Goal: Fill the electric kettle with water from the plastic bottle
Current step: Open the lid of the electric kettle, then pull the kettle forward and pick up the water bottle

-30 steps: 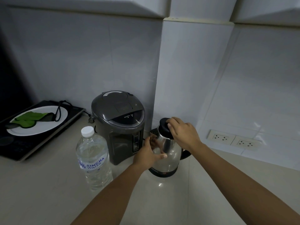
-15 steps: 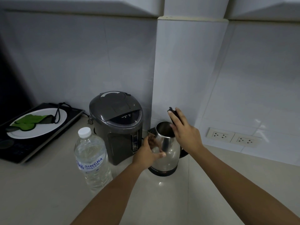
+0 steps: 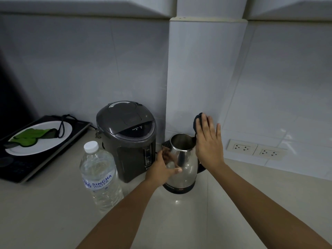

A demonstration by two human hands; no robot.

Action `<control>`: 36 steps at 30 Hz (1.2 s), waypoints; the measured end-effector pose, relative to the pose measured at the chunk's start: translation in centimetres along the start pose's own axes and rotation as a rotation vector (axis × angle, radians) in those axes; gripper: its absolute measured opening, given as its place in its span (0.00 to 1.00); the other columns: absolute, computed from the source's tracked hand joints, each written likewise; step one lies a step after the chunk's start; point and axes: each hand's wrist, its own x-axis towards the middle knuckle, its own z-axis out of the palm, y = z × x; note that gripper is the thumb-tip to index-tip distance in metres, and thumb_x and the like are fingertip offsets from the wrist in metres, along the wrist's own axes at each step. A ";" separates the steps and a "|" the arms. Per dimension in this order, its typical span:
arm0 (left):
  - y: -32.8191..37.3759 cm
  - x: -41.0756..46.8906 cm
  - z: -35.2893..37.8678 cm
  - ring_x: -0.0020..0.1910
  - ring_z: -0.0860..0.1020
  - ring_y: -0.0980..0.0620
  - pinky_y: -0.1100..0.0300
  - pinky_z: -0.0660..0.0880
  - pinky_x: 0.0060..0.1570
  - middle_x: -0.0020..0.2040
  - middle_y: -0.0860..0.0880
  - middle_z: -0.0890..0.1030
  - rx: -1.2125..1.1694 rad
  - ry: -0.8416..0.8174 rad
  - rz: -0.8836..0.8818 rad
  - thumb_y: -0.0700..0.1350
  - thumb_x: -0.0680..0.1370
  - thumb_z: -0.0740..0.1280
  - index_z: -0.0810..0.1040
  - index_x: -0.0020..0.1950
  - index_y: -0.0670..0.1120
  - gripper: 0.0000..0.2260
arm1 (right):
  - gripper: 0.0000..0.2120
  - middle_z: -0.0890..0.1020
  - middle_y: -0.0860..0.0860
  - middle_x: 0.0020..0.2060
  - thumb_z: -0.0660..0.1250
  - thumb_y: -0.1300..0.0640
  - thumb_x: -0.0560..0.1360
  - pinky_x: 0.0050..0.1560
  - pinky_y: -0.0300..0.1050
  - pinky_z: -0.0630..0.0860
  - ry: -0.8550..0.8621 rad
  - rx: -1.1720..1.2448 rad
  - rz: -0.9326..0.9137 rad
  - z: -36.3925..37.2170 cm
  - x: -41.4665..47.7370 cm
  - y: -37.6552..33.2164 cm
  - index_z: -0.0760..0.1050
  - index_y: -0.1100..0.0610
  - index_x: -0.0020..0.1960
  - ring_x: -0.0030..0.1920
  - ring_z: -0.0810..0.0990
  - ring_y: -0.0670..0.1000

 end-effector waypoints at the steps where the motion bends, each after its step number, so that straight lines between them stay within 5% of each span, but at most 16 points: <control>1: 0.0 0.0 0.0 0.64 0.75 0.55 0.50 0.75 0.63 0.60 0.61 0.76 0.000 0.002 0.001 0.55 0.65 0.79 0.62 0.73 0.56 0.41 | 0.31 0.54 0.59 0.79 0.61 0.61 0.79 0.77 0.62 0.46 0.000 0.028 0.046 0.0 -0.1 0.3 0.55 0.62 0.79 0.79 0.50 0.60; 6: 0.0 0.0 0.0 0.63 0.75 0.55 0.50 0.74 0.64 0.60 0.59 0.76 -0.004 0.000 -0.002 0.56 0.65 0.80 0.61 0.73 0.55 0.42 | 0.31 0.51 0.61 0.80 0.56 0.48 0.82 0.76 0.58 0.46 -0.019 0.184 0.262 -0.1 -1.4 0.5 0.55 0.61 0.79 0.79 0.48 0.64; 11: 0.2 0.1 0.0 0.62 0.76 0.53 0.48 0.75 0.63 0.61 0.57 0.76 -0.008 -0.001 -0.014 0.57 0.64 0.79 0.61 0.73 0.55 0.43 | 0.33 0.44 0.58 0.80 0.55 0.46 0.83 0.76 0.53 0.41 -0.070 0.273 0.360 0.2 -2.8 0.3 0.48 0.59 0.81 0.79 0.41 0.62; 16: 0.2 -0.1 0.1 0.62 0.76 0.53 0.47 0.75 0.63 0.60 0.58 0.77 -0.012 0.009 -0.010 0.58 0.62 0.80 0.62 0.71 0.56 0.43 | 0.35 0.35 0.51 0.79 0.57 0.46 0.83 0.77 0.51 0.42 -0.033 0.513 0.396 0.2 -4.9 -0.7 0.40 0.53 0.81 0.78 0.37 0.49; 20: 0.3 -0.2 0.0 0.62 0.76 0.54 0.49 0.74 0.64 0.60 0.59 0.77 -0.026 -0.005 -0.011 0.56 0.64 0.80 0.63 0.70 0.56 0.40 | 0.39 0.36 0.49 0.79 0.61 0.46 0.81 0.75 0.43 0.51 -0.004 0.835 0.663 0.1 -5.5 -2.1 0.38 0.52 0.81 0.75 0.40 0.38; 28: 0.4 -0.5 0.0 0.64 0.75 0.53 0.47 0.74 0.64 0.64 0.56 0.75 -0.041 -0.005 -0.020 0.59 0.62 0.79 0.58 0.75 0.56 0.47 | 0.46 0.64 0.52 0.76 0.66 0.25 0.65 0.73 0.66 0.59 -0.192 0.948 0.798 1.9 -5.4 -0.9 0.55 0.39 0.77 0.77 0.58 0.60; 36: 0.8 -1.0 0.1 0.69 0.72 0.50 0.47 0.71 0.67 0.70 0.52 0.73 -0.075 -0.021 -0.020 0.52 0.69 0.78 0.53 0.78 0.57 0.46 | 0.59 0.56 0.54 0.78 0.68 0.20 0.53 0.73 0.67 0.60 -0.255 0.985 0.908 1.6 -4.1 -1.5 0.54 0.41 0.77 0.78 0.56 0.60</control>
